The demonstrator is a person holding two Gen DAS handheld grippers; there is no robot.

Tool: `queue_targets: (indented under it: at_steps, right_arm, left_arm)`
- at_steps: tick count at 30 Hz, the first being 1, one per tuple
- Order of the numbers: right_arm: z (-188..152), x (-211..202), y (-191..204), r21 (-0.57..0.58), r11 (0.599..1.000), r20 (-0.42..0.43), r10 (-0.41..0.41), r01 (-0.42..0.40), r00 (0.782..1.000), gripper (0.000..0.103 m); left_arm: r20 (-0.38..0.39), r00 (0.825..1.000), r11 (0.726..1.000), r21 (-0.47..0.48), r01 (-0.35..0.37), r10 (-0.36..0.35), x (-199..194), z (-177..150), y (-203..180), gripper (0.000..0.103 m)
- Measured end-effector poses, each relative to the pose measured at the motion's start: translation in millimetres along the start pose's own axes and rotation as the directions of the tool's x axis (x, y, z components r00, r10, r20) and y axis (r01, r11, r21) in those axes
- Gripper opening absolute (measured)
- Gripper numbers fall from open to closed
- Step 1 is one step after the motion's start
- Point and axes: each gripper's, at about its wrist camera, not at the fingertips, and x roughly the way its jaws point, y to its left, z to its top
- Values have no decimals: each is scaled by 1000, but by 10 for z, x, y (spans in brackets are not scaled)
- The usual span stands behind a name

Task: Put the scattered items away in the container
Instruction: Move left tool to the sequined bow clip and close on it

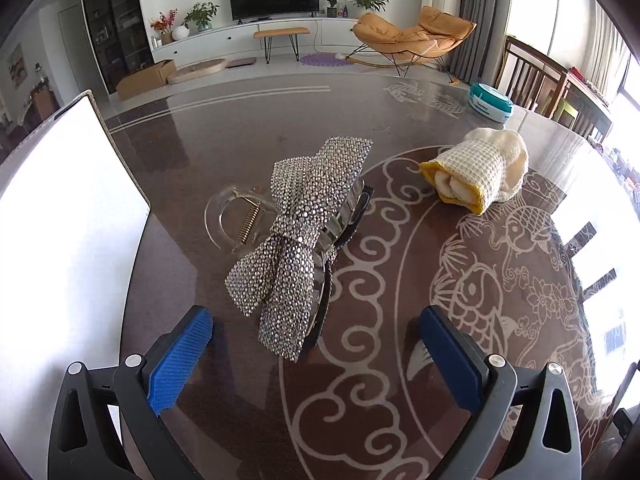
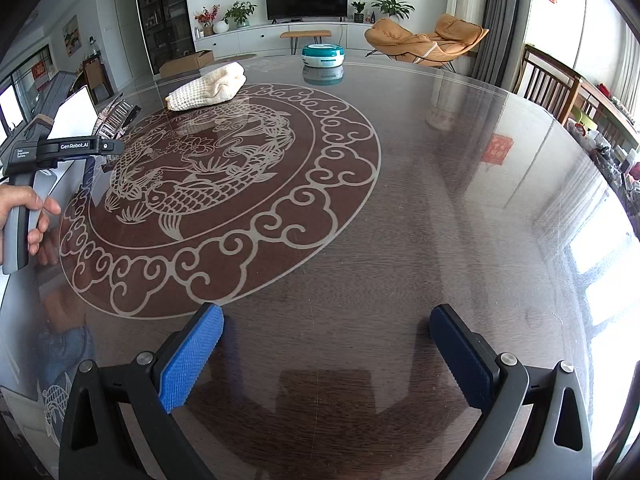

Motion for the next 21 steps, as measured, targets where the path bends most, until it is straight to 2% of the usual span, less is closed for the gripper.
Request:
queue_targets:
  at_steps: [21]
  right_arm:
    - [2, 3, 2, 0, 1000, 0, 0, 0, 1000, 103]
  left_arm:
    - [5, 1000, 999, -39, -27, 27, 334, 486, -19, 103]
